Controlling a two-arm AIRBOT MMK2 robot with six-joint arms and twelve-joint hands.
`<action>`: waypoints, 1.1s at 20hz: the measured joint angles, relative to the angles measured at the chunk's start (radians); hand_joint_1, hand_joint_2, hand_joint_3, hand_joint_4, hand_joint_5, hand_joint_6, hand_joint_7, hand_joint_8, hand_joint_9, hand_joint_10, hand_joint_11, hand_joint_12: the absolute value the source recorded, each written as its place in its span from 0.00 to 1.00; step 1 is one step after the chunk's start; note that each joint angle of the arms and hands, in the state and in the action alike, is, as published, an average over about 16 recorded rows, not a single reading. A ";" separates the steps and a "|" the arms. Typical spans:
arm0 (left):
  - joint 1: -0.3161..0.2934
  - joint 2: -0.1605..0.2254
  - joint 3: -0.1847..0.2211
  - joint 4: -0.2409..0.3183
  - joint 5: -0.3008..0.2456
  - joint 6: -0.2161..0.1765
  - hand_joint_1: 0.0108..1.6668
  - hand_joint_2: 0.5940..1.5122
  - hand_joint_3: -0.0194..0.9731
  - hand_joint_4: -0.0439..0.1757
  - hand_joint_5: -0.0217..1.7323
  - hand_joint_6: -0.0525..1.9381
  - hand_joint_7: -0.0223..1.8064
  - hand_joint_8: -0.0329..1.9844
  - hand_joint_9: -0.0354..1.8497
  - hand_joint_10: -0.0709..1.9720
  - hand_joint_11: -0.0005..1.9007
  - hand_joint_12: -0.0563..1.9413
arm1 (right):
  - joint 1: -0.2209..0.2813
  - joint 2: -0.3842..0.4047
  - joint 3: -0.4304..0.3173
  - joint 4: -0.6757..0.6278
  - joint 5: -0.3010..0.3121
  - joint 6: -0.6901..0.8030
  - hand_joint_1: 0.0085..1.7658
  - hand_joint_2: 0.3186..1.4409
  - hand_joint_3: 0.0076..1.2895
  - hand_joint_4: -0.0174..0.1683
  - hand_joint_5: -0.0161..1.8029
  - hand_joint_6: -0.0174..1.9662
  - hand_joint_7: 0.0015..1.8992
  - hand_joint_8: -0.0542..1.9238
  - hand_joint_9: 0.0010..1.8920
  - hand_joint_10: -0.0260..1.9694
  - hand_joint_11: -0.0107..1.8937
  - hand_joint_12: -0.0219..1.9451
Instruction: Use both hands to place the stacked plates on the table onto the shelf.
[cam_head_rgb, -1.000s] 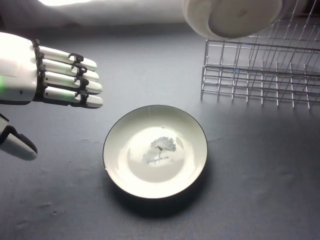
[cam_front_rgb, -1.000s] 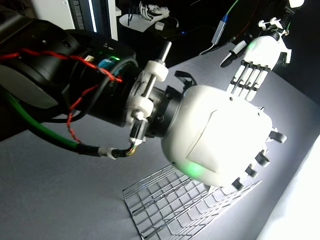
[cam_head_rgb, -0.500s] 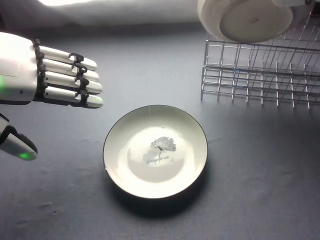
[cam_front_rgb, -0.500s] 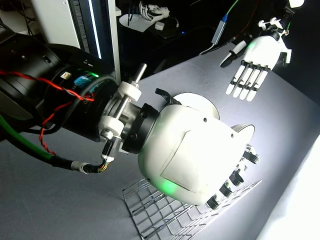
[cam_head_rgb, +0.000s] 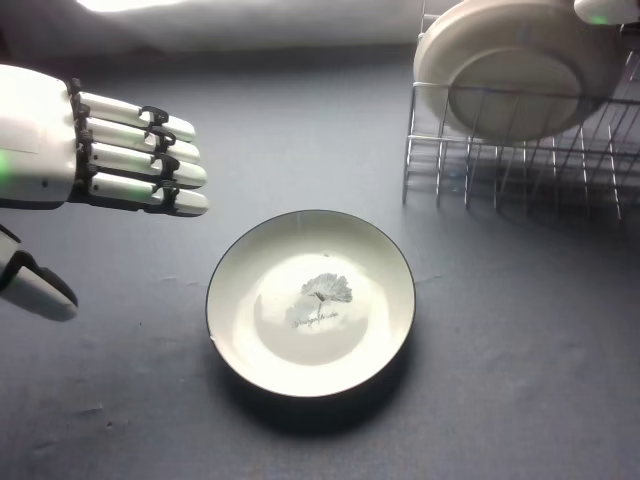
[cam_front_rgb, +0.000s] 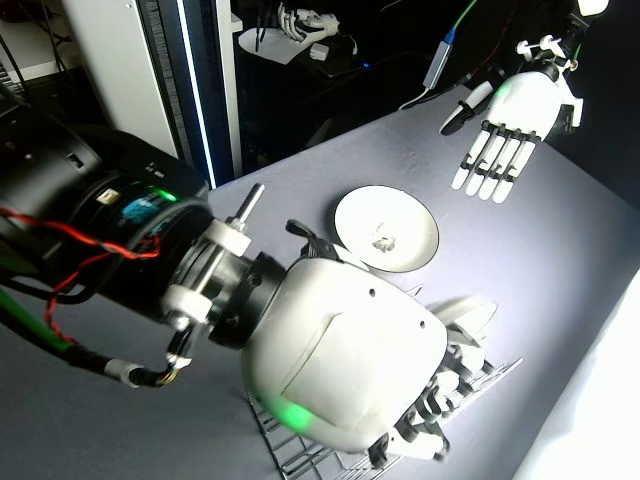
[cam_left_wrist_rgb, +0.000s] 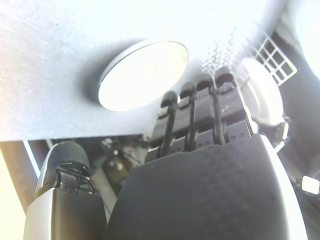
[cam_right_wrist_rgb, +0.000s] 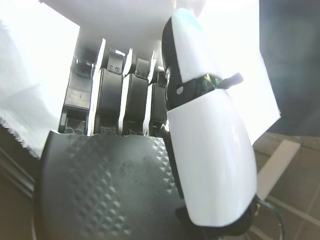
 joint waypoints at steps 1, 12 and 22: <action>0.007 -0.002 -0.002 -0.007 0.002 -0.002 0.00 0.58 0.04 0.24 0.02 0.03 0.02 0.01 0.03 0.04 0.01 0.03 | -0.007 0.001 0.002 0.000 0.003 0.000 0.75 0.67 0.00 0.06 0.40 0.23 0.41 0.18 0.36 0.29 0.15 0.71; 0.125 -0.041 -0.058 -0.079 0.048 -0.001 0.00 0.60 0.04 0.23 0.02 0.03 0.02 0.01 0.03 0.04 0.01 0.03 | -0.034 0.007 -0.024 -0.168 0.082 0.003 0.63 0.57 0.00 0.07 0.21 0.02 0.19 0.04 0.16 0.04 0.02 0.42; 0.176 -0.081 -0.084 -0.091 0.102 0.017 0.00 0.60 0.04 0.22 0.02 0.03 0.02 0.01 0.03 0.04 0.01 0.03 | -0.070 0.008 -0.114 -0.694 0.241 0.007 0.55 0.36 0.00 0.08 0.03 0.02 0.02 0.04 0.01 0.02 0.02 0.04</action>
